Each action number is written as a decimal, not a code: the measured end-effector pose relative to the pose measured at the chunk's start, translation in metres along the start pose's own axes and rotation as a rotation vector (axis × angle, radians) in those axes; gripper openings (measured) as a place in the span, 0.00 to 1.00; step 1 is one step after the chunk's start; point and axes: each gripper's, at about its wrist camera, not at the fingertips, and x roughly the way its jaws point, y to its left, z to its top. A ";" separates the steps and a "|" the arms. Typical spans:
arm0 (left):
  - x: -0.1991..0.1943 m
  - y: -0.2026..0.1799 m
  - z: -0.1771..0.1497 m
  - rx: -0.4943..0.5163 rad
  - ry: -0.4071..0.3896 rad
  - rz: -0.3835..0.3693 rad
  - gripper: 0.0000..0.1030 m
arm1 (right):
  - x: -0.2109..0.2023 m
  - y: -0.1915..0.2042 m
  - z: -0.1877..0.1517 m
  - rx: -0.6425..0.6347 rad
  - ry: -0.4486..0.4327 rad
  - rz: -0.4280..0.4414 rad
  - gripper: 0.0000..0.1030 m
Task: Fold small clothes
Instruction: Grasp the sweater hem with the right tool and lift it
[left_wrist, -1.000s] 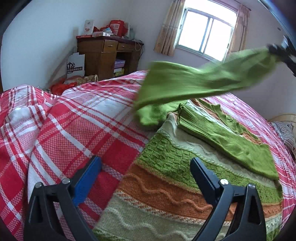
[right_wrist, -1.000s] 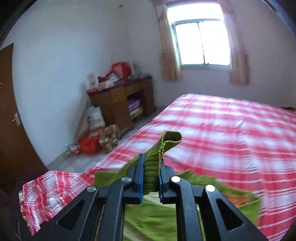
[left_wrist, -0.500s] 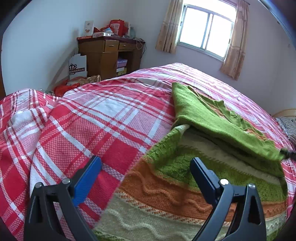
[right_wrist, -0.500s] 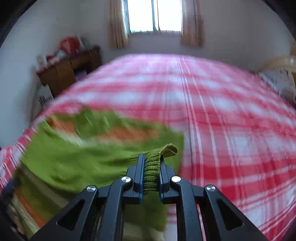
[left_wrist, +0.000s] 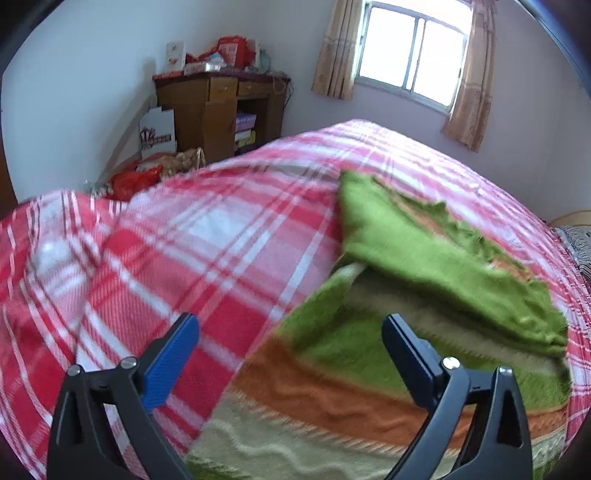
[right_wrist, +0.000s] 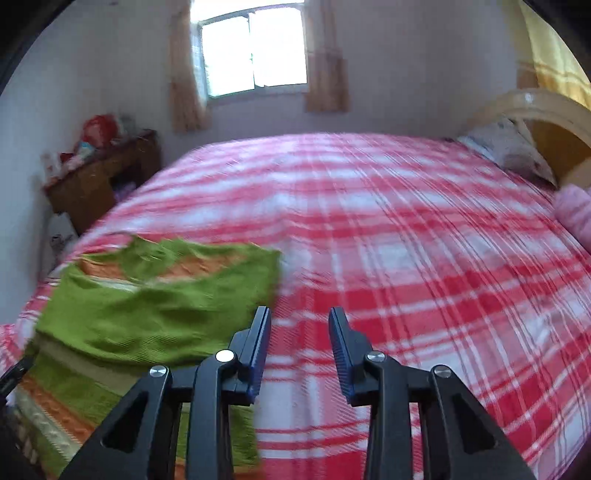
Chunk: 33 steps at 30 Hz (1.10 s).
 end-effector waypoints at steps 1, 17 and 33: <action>-0.003 -0.005 0.006 0.007 -0.016 -0.005 0.98 | 0.000 0.008 0.003 -0.025 0.000 0.024 0.33; 0.076 -0.007 0.035 0.035 0.117 0.144 1.00 | 0.089 0.073 -0.031 -0.053 0.197 0.162 0.38; 0.049 0.002 0.027 0.100 0.103 0.019 1.00 | 0.008 -0.001 -0.050 0.095 0.162 0.141 0.52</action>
